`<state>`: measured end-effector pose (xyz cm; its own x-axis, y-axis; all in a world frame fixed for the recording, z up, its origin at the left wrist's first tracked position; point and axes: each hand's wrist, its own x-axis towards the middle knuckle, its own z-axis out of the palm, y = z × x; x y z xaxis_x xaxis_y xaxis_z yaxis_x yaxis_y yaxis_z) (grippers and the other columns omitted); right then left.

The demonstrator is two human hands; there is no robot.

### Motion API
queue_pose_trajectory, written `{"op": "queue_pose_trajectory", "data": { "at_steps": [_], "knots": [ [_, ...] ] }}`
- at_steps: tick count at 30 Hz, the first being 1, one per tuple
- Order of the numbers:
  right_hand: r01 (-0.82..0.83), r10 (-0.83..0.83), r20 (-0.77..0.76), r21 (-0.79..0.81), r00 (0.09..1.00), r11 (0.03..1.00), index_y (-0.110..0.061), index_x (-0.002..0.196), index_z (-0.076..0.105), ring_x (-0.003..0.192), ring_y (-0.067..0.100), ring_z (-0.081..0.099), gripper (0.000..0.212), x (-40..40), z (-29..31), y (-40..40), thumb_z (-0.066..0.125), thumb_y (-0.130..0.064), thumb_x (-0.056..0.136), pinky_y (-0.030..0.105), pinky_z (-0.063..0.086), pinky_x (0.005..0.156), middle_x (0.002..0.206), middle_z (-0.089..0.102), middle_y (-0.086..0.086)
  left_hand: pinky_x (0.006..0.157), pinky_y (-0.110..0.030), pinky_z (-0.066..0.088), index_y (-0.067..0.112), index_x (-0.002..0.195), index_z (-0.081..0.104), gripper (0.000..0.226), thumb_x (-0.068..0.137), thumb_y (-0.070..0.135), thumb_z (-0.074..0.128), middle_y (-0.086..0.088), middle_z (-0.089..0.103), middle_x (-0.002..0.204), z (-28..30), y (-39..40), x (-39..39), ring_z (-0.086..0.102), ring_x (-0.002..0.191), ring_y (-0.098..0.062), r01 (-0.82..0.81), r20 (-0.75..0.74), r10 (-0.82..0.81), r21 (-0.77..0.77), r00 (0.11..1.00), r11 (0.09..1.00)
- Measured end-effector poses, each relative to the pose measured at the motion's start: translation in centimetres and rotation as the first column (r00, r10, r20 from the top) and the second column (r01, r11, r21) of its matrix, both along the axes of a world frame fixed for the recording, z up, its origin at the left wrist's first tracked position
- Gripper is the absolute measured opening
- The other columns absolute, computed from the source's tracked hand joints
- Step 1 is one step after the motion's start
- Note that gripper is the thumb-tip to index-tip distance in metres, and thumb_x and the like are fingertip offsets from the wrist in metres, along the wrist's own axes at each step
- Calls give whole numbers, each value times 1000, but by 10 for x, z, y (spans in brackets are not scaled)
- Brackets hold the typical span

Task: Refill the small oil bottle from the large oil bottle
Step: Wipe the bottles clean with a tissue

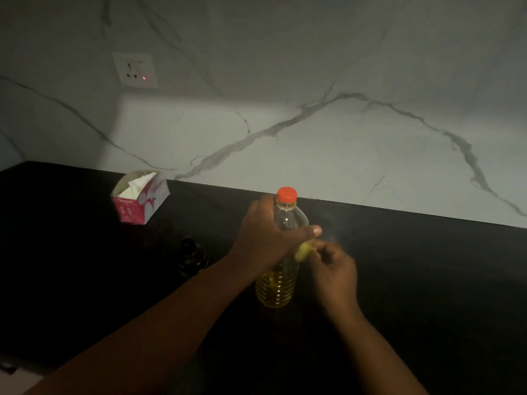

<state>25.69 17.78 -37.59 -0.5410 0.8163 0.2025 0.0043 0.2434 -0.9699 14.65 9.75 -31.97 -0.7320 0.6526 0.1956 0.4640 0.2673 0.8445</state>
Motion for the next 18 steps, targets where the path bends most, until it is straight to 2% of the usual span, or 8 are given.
{"op": "queue_pose_trajectory", "data": {
  "at_steps": [2,4,6,8,10,12,15,18],
  "knots": [
    [-32,41,291,-38,956,999,-23,79,67,69,5,65,22,4,-36,-5,60,-5,89,17,53,61,77,69,-2,89,-39,54,31,120,53,76,58,60,86,9,55,116,2,-1,-9,59,108,-13,96,50,-94,-36,994,995],
    [-117,123,587,-49,800,992,-22,82,67,73,9,66,17,5,-58,-7,58,-11,91,25,55,66,82,68,-3,92,-45,56,35,120,54,78,52,59,85,7,61,119,5,-4,-20,62,110,-15,247,148,-236,-57,960,967],
    [-147,147,667,-56,731,988,-20,80,67,71,7,65,16,1,-61,-1,58,-10,89,22,53,62,79,68,-4,94,-45,56,37,119,55,76,51,49,87,7,67,117,7,-8,-30,66,109,-15,403,232,-385,-35,893,914],
    [-73,136,560,-134,817,988,-15,79,70,71,12,67,15,-5,-47,5,61,-4,86,22,53,61,75,70,-2,97,-45,55,30,122,57,76,52,35,87,3,70,115,9,-11,-39,68,109,-16,524,292,-499,-12,816,852],
    [-5,87,240,-322,967,947,-8,83,72,68,15,69,16,-6,-16,10,64,6,81,20,53,56,70,73,3,101,-51,51,27,122,58,76,51,31,86,-4,68,120,14,-10,-48,65,114,-23,561,301,-530,-24,793,827],
    [-82,67,-50,-407,997,910,-8,83,72,62,11,70,20,-6,24,15,64,10,79,17,54,53,68,74,2,104,-54,47,27,121,58,76,50,33,84,-8,64,124,20,-7,-56,60,119,-28,570,301,-535,-37,789,821],
    [-168,119,-191,-265,974,949,-9,86,74,76,13,72,19,-12,71,18,67,7,79,21,57,67,82,76,4,100,-47,50,26,118,59,67,54,25,80,-4,68,120,22,0,-61,62,117,-27,614,357,-574,4,736,789],
    [-140,120,-170,-110,978,984,-11,89,74,75,2,69,20,-15,79,13,66,5,82,13,53,66,82,74,-3,97,-43,50,26,114,63,62,54,22,80,2,72,111,20,6,-63,65,111,-23,615,379,-577,25,723,788]
  ]
}}
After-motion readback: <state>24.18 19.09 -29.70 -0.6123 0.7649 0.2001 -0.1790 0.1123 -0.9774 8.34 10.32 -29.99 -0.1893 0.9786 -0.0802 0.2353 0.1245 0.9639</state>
